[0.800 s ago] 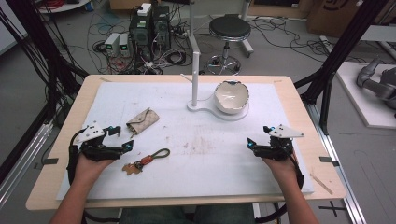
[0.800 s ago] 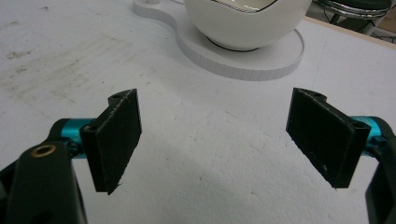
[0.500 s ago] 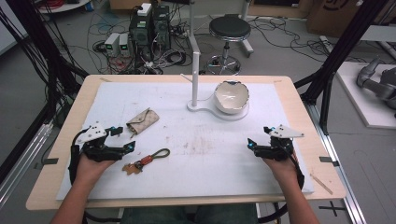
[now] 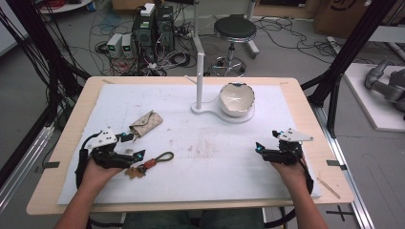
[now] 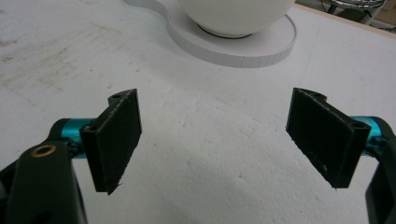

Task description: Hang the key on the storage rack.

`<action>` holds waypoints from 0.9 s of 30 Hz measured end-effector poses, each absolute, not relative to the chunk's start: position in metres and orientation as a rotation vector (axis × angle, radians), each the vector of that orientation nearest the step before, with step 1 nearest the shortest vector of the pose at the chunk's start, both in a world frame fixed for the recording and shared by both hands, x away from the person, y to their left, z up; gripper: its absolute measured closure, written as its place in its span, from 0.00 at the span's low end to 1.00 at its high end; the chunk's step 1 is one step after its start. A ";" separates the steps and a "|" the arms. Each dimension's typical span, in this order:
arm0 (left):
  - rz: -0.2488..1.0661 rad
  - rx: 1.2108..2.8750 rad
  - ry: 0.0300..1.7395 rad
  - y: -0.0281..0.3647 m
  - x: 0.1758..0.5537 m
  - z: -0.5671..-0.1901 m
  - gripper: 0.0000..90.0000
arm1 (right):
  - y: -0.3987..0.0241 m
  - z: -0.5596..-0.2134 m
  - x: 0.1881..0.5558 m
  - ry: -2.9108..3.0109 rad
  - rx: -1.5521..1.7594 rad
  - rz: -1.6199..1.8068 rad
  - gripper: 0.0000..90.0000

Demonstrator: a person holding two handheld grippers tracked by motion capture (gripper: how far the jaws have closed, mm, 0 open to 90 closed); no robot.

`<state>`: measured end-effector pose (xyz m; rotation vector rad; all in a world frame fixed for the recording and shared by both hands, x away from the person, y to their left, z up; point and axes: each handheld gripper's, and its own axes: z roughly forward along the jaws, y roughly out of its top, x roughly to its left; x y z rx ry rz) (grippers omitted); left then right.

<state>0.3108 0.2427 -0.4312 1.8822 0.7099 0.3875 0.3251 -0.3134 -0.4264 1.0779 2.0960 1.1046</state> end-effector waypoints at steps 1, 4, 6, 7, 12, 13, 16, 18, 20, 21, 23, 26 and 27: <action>0.381 1.899 0.704 0.240 0.311 -0.432 0.20 | -0.314 -0.426 0.325 2.094 1.076 1.106 0.20; 0.358 1.962 0.681 0.231 0.309 -0.434 0.20 | -0.314 -0.427 0.325 2.097 1.076 1.105 0.20; 0.346 1.987 0.672 0.227 0.309 -0.435 0.20 | -0.313 -0.427 0.325 2.099 1.075 1.101 0.20; 0.319 2.013 0.660 0.222 0.309 -0.437 0.20 | -0.313 -0.427 0.325 2.100 1.073 1.101 0.20; 0.296 2.069 0.640 0.216 0.308 -0.440 0.20 | -0.312 -0.427 0.325 2.110 1.062 1.097 0.20; 0.288 2.100 0.637 0.214 0.308 -0.442 0.20 | -0.311 -0.427 0.325 2.114 1.055 1.092 0.20; 0.283 2.137 0.629 0.211 0.308 -0.444 0.20 | -0.310 -0.427 0.325 2.116 1.053 1.090 0.20; 0.289 2.156 0.630 0.208 0.308 -0.445 0.20 | -0.310 -0.428 0.325 2.123 1.053 1.091 0.20; 0.284 2.168 0.624 0.206 0.308 -0.446 0.20 | -0.309 -0.428 0.326 2.128 1.050 1.085 0.20; 0.281 2.178 0.624 0.204 0.308 -0.447 0.20 | -0.309 -0.428 0.325 2.131 1.053 1.086 0.20; 0.269 2.214 0.623 0.201 0.308 -0.449 0.21 | -0.308 -0.429 0.326 2.132 1.047 1.084 0.20; 0.257 2.235 0.640 0.199 0.308 -0.453 0.25 | -0.308 -0.429 0.326 2.137 1.048 1.082 0.20; 0.262 2.242 0.641 0.200 0.309 -0.452 0.26 | -0.308 -0.429 0.325 2.139 1.046 1.082 0.20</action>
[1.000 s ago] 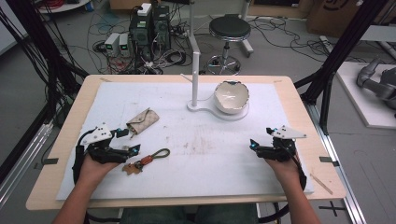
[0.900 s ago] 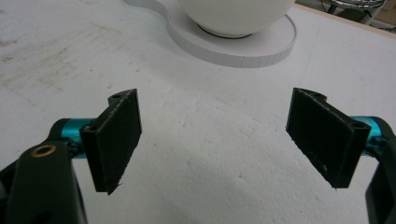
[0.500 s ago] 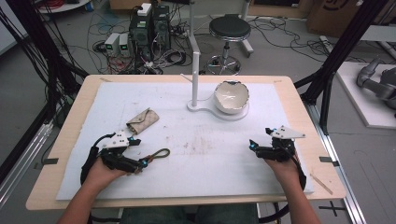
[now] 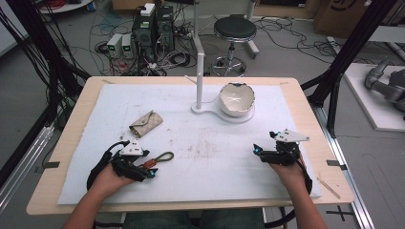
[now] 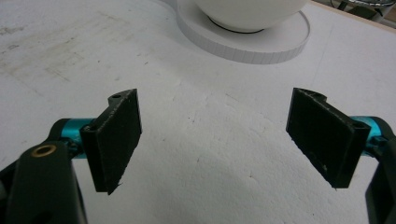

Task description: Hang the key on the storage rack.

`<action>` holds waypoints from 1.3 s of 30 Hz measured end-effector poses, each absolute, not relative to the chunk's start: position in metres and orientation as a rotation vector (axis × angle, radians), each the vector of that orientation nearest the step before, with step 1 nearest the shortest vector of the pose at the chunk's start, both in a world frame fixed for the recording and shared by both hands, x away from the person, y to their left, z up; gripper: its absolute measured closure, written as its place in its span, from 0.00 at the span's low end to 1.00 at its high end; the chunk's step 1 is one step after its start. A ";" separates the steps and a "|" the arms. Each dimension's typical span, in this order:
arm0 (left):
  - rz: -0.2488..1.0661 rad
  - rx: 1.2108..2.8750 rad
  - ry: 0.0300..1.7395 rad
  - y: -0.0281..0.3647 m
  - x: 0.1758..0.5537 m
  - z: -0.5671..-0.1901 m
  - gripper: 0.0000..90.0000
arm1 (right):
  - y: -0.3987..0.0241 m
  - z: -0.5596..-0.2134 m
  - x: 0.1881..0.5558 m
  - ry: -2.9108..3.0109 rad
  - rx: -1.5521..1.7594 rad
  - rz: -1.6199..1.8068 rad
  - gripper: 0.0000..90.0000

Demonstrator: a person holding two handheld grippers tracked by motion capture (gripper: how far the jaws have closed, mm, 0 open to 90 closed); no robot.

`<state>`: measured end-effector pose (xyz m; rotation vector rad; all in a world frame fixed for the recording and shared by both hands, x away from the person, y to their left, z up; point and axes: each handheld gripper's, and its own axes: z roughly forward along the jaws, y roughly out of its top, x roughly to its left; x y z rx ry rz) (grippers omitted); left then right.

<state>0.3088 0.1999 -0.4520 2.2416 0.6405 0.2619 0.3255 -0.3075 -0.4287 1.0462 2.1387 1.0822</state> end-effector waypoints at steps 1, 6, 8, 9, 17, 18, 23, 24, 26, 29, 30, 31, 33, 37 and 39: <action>0.264 2.240 0.650 0.200 0.309 -0.452 0.28 | -0.308 -0.429 0.326 2.139 1.042 1.082 0.20; 0.277 2.237 0.657 0.202 0.308 -0.451 0.38 | -0.307 -0.429 0.325 2.140 1.043 1.080 0.20; 0.279 2.256 0.637 0.200 0.306 -0.449 0.44 | -0.307 -0.429 0.325 2.142 1.043 1.082 0.20; 0.279 2.256 0.637 0.200 0.306 -0.449 0.48 | -0.307 -0.429 0.325 2.143 1.041 1.078 0.20; 0.262 2.247 0.645 0.201 0.305 -0.448 0.58 | -0.307 -0.429 0.326 2.147 1.039 1.079 0.20; 0.264 2.250 0.647 0.202 0.305 -0.447 0.61 | -0.306 -0.429 0.325 2.147 1.040 1.080 0.20; 0.266 2.244 0.661 0.202 0.305 -0.447 0.70 | -0.305 -0.429 0.325 2.148 1.030 1.082 0.21; 0.270 2.247 0.658 0.202 0.305 -0.447 0.70 | -0.305 -0.429 0.325 2.150 1.027 1.074 0.21; 0.273 2.249 0.658 0.201 0.305 -0.447 0.73 | -0.305 -0.429 0.325 2.152 1.031 1.075 0.21; 0.228 2.217 0.704 0.204 0.308 -0.447 0.75 | -0.304 -0.430 0.326 2.158 1.031 1.074 0.21; 0.228 2.217 0.704 0.204 0.308 -0.447 0.76 | -0.304 -0.430 0.326 2.158 1.031 1.074 0.21; 0.206 2.199 0.717 0.206 0.309 -0.448 0.76 | -0.304 -0.430 0.326 2.163 1.026 1.069 0.21; 0.211 2.212 0.713 0.205 0.309 -0.447 0.76 | -0.304 -0.430 0.326 2.162 1.028 1.070 0.21; 0.226 2.222 0.682 0.200 0.307 -0.444 0.77 | -0.304 -0.430 0.326 2.166 1.027 1.073 0.21; 0.248 2.221 0.663 0.198 0.306 -0.441 0.77 | -0.304 -0.430 0.326 2.164 1.034 1.076 0.21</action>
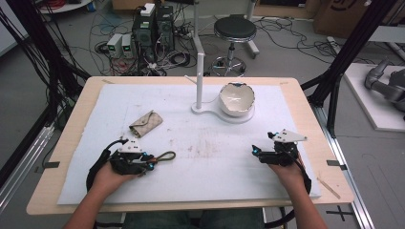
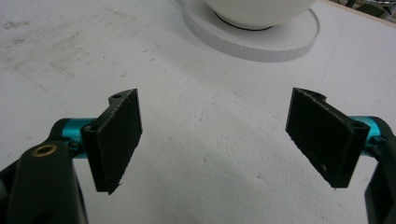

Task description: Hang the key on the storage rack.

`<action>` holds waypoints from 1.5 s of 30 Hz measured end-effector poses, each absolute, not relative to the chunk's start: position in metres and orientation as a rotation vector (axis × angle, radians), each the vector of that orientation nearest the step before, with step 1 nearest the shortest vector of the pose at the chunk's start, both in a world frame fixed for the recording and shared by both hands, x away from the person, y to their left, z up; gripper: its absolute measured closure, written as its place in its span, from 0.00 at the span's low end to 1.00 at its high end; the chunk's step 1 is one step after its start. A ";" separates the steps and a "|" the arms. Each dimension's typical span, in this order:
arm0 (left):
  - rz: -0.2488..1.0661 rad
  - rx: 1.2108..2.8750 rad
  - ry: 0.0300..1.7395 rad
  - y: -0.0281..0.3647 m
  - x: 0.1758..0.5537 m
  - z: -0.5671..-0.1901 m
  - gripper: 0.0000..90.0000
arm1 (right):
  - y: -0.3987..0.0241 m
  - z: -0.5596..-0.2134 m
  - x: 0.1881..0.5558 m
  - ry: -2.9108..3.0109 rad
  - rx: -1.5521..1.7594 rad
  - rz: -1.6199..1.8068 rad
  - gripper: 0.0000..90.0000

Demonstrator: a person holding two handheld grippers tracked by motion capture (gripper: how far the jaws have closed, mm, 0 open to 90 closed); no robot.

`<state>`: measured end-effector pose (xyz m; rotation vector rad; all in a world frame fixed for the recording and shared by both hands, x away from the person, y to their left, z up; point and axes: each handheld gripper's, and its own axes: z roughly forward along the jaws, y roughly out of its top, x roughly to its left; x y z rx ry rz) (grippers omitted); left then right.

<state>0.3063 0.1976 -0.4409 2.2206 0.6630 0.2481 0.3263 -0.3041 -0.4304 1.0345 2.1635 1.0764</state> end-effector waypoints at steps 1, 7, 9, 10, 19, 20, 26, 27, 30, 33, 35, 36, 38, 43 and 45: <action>0.252 2.215 0.662 0.198 0.306 -0.439 0.77 | -0.304 -0.430 0.326 2.164 1.035 1.076 0.21; 0.282 2.137 0.676 0.202 0.304 -0.427 0.77 | -0.303 -0.431 0.327 2.166 1.036 1.070 0.21; 0.291 2.123 0.674 0.202 0.303 -0.425 0.77 | -0.303 -0.431 0.327 2.172 1.040 1.084 0.21; 0.300 2.105 0.671 0.200 0.302 -0.422 0.77 | -0.302 -0.430 0.327 2.171 1.042 1.094 0.21; 0.362 2.014 0.672 0.194 0.310 -0.398 0.77 | -0.295 -0.430 0.326 2.184 1.025 1.094 0.21; 0.362 2.014 0.672 0.194 0.310 -0.398 0.77 | -0.295 -0.430 0.326 2.183 1.025 1.095 0.21; 0.405 1.946 0.665 0.187 0.324 -0.374 0.77 | -0.295 -0.430 0.326 2.182 1.030 1.094 0.21; 0.421 1.931 0.666 0.182 0.329 -0.368 0.77 | -0.295 -0.430 0.326 2.184 1.033 1.095 0.21; 0.445 1.914 0.670 0.174 0.340 -0.358 0.77 | -0.295 -0.430 0.326 2.185 1.033 1.089 0.21; 0.465 1.895 0.677 0.169 0.348 -0.349 0.77 | -0.295 -0.431 0.326 2.183 1.034 1.093 0.21; 0.468 1.885 0.681 0.167 0.350 -0.346 0.77 | -0.295 -0.431 0.326 2.183 1.037 1.095 0.21; 0.485 1.885 0.679 0.164 0.355 -0.340 0.77 | -0.295 -0.431 0.327 2.186 1.032 1.090 0.21; 0.499 1.887 0.679 0.161 0.359 -0.334 0.77 | -0.295 -0.431 0.327 2.188 1.031 1.093 0.21; 0.531 1.895 0.668 0.153 0.369 -0.319 0.77 | -0.295 -0.431 0.327 2.195 1.032 1.092 0.21; 0.536 1.892 0.667 0.150 0.373 -0.314 0.77 | -0.295 -0.431 0.327 2.192 1.036 1.093 0.21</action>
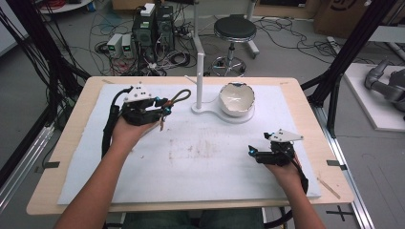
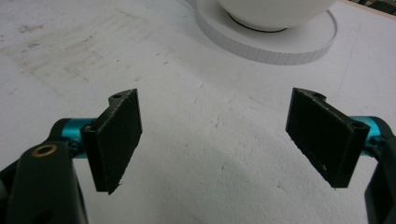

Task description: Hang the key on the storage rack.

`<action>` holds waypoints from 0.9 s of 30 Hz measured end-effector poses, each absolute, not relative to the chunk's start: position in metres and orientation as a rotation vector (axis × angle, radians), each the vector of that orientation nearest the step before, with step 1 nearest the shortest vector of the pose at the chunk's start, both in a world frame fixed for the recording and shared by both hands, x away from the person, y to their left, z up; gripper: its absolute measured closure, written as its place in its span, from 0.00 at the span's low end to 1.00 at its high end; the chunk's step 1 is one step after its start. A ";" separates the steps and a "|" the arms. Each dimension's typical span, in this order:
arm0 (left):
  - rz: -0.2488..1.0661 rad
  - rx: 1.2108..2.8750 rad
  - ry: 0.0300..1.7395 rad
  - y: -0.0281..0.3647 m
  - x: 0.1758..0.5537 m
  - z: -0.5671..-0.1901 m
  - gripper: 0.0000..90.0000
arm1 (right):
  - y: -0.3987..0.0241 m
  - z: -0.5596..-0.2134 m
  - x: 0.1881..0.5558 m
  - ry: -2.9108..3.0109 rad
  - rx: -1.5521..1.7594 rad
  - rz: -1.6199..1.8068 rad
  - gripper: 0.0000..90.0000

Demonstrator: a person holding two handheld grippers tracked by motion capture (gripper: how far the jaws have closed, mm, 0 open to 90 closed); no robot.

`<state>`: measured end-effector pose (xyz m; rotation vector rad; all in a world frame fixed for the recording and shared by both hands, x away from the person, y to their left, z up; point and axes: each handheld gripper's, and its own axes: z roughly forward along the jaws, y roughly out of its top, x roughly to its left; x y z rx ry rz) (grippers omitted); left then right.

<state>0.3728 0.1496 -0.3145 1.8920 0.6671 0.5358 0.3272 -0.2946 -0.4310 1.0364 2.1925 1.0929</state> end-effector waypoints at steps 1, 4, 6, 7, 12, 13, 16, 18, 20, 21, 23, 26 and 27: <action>0.536 1.892 0.667 0.150 0.373 -0.314 0.77 | -0.295 -0.431 0.327 2.192 1.035 1.092 0.21; 0.551 1.883 0.662 0.144 0.380 -0.305 0.77 | -0.295 -0.431 0.328 2.191 1.029 1.090 0.21; 0.557 1.871 0.654 0.138 0.386 -0.298 0.77 | -0.295 -0.431 0.328 2.194 1.029 1.090 0.21; 0.557 1.871 0.654 0.138 0.386 -0.298 0.77 | -0.294 -0.432 0.328 2.191 1.033 1.091 0.21; 0.564 1.857 0.638 0.128 0.398 -0.285 0.77 | -0.294 -0.432 0.328 2.196 1.029 1.087 0.21; 0.565 1.858 0.639 0.126 0.400 -0.284 0.77 | -0.294 -0.432 0.328 2.197 1.030 1.088 0.21; 0.560 1.858 0.647 0.121 0.407 -0.282 0.77 | -0.295 -0.432 0.329 2.199 1.032 1.086 0.21; 0.555 1.865 0.655 0.119 0.412 -0.282 0.77 | -0.295 -0.432 0.329 2.199 1.034 1.088 0.21; 0.546 1.863 0.666 0.117 0.417 -0.283 0.77 | -0.295 -0.433 0.329 2.198 1.037 1.089 0.21; 0.541 1.866 0.670 0.116 0.420 -0.284 0.77 | -0.295 -0.433 0.329 2.201 1.036 1.087 0.21; 0.536 1.870 0.684 0.115 0.424 -0.286 0.77 | -0.295 -0.433 0.329 2.204 1.034 1.085 0.21; 0.530 1.882 0.693 0.112 0.429 -0.290 0.77 | -0.295 -0.433 0.329 2.204 1.041 1.086 0.21; 0.527 1.880 0.698 0.112 0.430 -0.291 0.77 | -0.295 -0.433 0.330 2.204 1.042 1.087 0.21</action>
